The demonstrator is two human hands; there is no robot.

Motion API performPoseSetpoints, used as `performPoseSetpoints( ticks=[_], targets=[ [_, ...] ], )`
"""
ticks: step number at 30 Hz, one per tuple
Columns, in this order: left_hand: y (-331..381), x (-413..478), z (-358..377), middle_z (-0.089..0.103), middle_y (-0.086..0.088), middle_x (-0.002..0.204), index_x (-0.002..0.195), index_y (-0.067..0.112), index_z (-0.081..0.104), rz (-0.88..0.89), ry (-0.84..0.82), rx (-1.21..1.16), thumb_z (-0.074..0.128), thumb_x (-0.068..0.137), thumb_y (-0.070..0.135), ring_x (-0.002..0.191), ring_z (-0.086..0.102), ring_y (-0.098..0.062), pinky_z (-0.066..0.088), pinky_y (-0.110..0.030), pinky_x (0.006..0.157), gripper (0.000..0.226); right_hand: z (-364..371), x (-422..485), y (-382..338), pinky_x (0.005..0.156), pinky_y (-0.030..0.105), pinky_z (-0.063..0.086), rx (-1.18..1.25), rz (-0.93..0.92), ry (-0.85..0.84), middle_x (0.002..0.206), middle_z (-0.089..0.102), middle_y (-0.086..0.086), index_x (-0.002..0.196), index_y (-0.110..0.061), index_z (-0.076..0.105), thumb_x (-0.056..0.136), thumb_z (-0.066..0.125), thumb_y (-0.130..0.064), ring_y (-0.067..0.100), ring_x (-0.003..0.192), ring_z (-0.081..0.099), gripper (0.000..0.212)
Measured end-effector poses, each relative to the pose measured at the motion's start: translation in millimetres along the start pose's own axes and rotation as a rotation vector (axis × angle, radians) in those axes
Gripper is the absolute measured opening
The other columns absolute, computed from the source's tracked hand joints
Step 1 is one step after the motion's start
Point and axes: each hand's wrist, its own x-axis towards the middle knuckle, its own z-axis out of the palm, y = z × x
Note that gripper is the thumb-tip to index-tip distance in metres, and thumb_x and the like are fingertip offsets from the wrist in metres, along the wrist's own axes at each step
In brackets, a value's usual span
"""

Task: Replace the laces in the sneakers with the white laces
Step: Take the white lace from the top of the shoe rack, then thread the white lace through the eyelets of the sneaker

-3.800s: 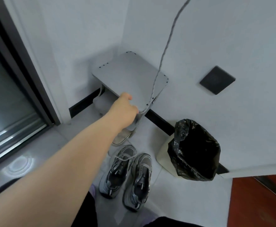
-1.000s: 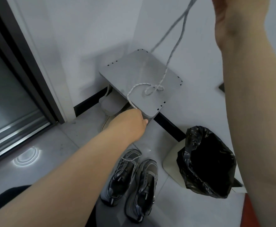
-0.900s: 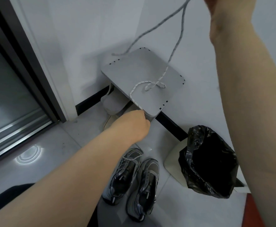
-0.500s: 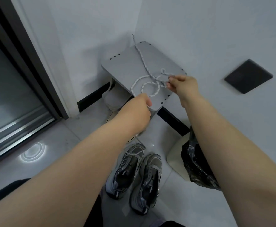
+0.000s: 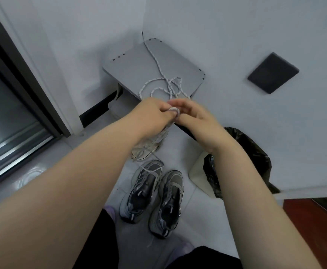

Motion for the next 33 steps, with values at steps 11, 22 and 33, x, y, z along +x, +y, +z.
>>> performPoseSetpoints(
  ticks=[11, 22, 33],
  targets=[
    [1, -9, -8, 0.052, 0.0, 0.069, 0.096, 0.011, 0.068, -0.09, -0.167, 0.628, 0.059, 0.088, 0.026, 0.065, 0.047, -0.015, 0.032, -0.021, 0.05, 0.019, -25, -103, 130, 0.067, 0.021, 0.047, 1.184, -0.001, 0.465, 0.055, 0.033, -0.009, 0.07, -0.021, 0.062, 0.081, 0.062, -0.036, 0.006, 0.047, 0.031, 0.018],
    [4, -5, 32, 0.054, -0.002, 0.076, 0.089, 0.013, 0.066, -0.139, -0.221, 0.366, 0.038, 0.098, 0.026, 0.059, 0.045, -0.013, 0.037, -0.017, 0.052, 0.032, 33, -93, 212, 0.035, 0.017, 0.025, 1.054, 0.634, 0.736, 0.051, 0.036, -0.004, 0.077, -0.013, 0.046, 0.093, 0.046, -0.004, 0.007, 0.037, 0.027, 0.019],
    [-15, 4, 52, 0.063, -0.008, 0.109, 0.108, 0.01, 0.062, -0.037, -0.343, 0.899, 0.043, 0.095, 0.025, 0.103, 0.057, -0.025, 0.04, -0.026, 0.077, 0.027, 59, -81, 291, 0.089, 0.037, 0.045, -0.571, 1.012, 0.035, 0.123, 0.056, 0.018, 0.116, -0.003, 0.052, 0.093, 0.046, -0.018, 0.034, 0.114, 0.054, 0.028]
  ],
)
